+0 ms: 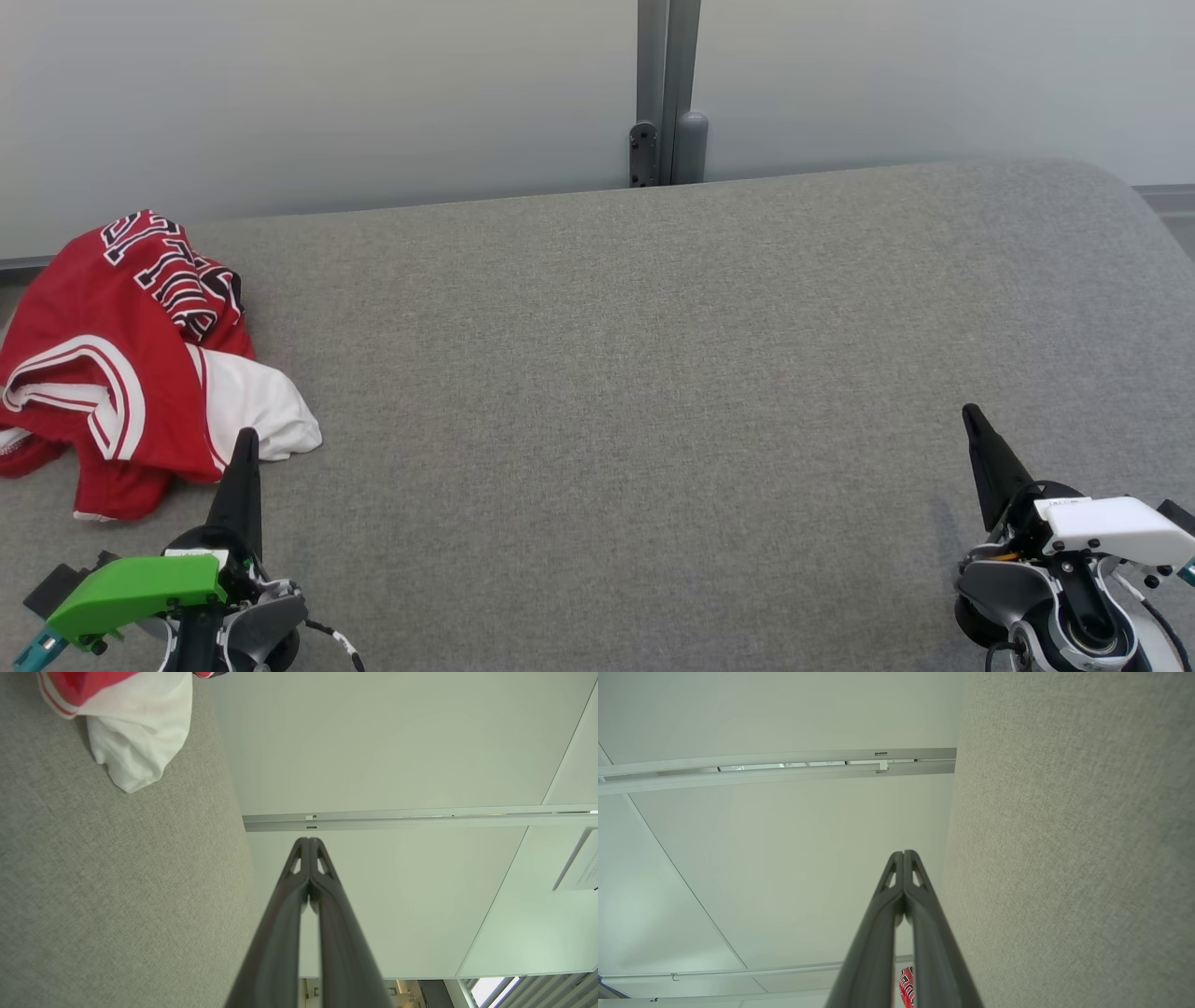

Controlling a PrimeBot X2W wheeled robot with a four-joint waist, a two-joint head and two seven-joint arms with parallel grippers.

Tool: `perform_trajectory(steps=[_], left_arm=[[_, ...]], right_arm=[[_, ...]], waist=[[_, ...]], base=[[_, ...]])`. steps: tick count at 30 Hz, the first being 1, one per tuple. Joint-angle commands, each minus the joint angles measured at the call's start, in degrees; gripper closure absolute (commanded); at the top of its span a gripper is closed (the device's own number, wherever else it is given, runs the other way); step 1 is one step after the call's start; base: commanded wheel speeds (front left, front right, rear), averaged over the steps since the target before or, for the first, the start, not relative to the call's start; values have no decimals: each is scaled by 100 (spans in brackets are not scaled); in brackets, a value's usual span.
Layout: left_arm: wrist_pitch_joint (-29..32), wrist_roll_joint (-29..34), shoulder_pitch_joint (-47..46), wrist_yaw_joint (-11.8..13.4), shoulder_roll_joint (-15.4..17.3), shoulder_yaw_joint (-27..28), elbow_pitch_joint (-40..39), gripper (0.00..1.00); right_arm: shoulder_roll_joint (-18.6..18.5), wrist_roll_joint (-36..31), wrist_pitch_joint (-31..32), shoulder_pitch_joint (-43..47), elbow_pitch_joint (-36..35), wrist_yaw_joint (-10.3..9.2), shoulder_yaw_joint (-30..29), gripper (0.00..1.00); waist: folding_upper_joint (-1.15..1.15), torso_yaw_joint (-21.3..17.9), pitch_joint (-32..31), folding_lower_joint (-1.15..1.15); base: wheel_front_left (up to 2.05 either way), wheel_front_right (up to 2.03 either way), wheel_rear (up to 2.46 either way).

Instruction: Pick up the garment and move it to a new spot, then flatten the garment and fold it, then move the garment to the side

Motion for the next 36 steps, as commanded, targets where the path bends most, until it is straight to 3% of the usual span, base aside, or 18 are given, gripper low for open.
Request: perform_trajectory(steps=[1,36], left_arm=[[12,31,-78,-32,3,4,3,100],[12,31,-78,-32,4,4,3,100]], right_arm=[[-2,-18,11,-34,-19,2,0,100],[-2,-18,11,-34,-19,2,0,100]], waist=[[0,0,0,0],[0,0,0,0]], base=[[0,0,0],[0,0,0]])
